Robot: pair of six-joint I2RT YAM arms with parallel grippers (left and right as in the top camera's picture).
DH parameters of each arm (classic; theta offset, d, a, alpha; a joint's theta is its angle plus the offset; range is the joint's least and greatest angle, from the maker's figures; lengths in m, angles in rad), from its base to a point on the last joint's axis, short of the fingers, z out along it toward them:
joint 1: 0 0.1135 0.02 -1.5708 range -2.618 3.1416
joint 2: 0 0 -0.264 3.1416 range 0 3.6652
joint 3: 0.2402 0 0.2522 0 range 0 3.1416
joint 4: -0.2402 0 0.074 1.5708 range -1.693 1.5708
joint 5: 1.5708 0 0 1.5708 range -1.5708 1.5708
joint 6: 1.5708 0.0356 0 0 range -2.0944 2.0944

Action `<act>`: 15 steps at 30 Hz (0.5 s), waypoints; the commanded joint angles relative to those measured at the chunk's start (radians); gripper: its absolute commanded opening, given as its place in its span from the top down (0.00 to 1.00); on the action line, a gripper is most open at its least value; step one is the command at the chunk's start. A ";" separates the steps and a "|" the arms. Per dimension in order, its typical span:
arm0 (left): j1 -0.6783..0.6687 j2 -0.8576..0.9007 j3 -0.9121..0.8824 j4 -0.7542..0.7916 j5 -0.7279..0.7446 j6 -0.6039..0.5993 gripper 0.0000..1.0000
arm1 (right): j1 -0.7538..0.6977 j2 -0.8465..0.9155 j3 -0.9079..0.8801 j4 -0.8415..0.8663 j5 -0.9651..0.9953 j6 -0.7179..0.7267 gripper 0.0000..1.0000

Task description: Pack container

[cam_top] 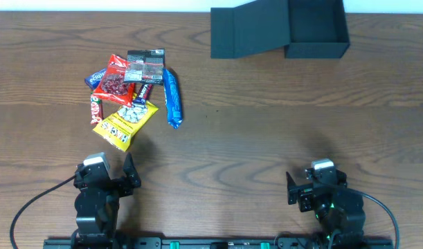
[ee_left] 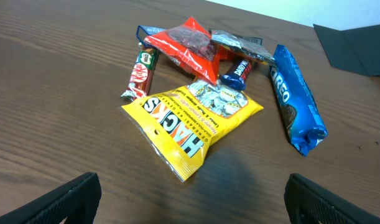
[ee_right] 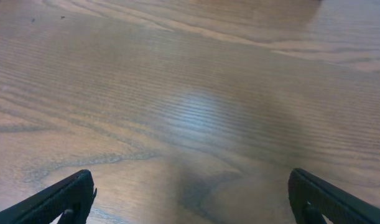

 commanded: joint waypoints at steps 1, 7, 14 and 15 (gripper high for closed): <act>-0.003 -0.007 -0.019 0.000 -0.021 0.000 0.05 | -0.005 -0.006 -0.008 0.022 -0.006 0.022 0.01; -0.003 -0.007 -0.019 0.000 -0.021 0.000 0.05 | -0.005 -0.006 -0.008 0.260 -0.249 0.637 0.01; -0.003 -0.007 -0.019 0.000 -0.021 0.000 0.05 | -0.005 -0.006 -0.008 0.311 -0.295 1.142 0.01; -0.003 -0.007 -0.019 0.000 -0.021 0.000 0.05 | -0.005 -0.006 -0.008 0.324 -0.296 1.157 0.01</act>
